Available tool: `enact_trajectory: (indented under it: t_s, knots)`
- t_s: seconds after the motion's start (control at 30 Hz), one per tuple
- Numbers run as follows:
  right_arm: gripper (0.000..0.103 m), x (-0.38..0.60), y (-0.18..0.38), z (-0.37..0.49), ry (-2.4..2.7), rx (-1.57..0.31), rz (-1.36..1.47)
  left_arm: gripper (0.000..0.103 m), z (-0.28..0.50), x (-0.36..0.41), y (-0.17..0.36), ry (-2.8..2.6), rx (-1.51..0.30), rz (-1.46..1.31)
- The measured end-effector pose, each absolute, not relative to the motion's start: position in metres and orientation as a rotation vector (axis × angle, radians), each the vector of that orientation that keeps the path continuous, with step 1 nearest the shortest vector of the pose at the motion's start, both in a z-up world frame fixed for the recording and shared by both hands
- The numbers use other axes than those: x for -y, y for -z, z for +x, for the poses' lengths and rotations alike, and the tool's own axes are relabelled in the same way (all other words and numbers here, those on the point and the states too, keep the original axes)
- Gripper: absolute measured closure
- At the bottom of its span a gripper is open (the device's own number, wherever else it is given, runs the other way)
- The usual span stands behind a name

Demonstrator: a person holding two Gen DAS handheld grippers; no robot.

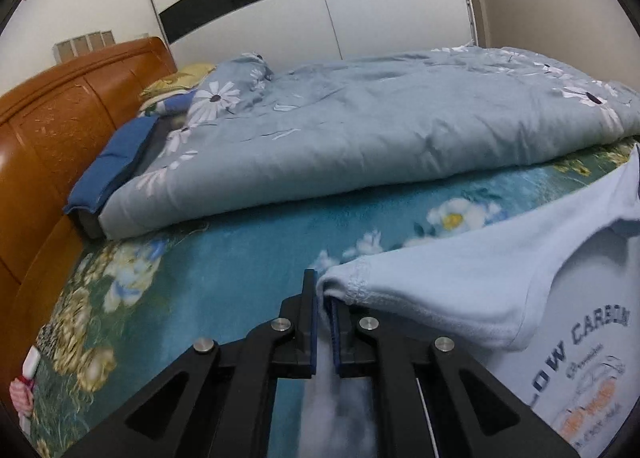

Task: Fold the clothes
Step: 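Lift the T-shirt by its hem with both grippers and shake it out, then lay the T-shirt flat on the bed and open both grippers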

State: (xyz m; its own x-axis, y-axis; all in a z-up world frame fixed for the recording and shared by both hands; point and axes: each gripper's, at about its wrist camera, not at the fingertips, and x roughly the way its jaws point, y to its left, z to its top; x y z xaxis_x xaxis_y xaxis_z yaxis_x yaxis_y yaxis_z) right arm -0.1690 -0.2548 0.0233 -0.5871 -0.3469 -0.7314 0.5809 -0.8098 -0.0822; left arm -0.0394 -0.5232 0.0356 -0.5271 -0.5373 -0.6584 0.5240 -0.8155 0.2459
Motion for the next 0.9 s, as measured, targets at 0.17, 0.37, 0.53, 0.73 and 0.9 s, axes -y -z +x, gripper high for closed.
enact_trajectory:
  t_s: [0.17, 0.37, 0.53, 0.73, 0.9]
  knots:
    - [0.099, 0.276, -0.003, -0.213, 2.356, -0.466, 1.089, 0.097, -0.083, 0.54, -0.006, 2.262, 0.045, 1.102]
    - [0.099, 0.29, 0.037, -0.238, 2.324, -0.517, 1.182, 0.097, -0.113, 0.548, 0.033, 2.209, 0.065, 1.207]
    - [0.099, 0.289, 0.055, -0.244, 2.295, -0.516, 1.227, 0.096, -0.116, 0.549, 0.055, 2.203, 0.057, 1.237]
    - [0.097, 0.285, 0.057, -0.239, 2.266, -0.546, 1.196, 0.096, -0.11, 0.538, 0.051, 2.254, 0.129, 1.238]
    - [0.073, 0.277, 0.037, -0.224, 2.242, -0.615, 1.134, 0.079, -0.094, 0.529, 0.038, 2.317, 0.177, 1.219]
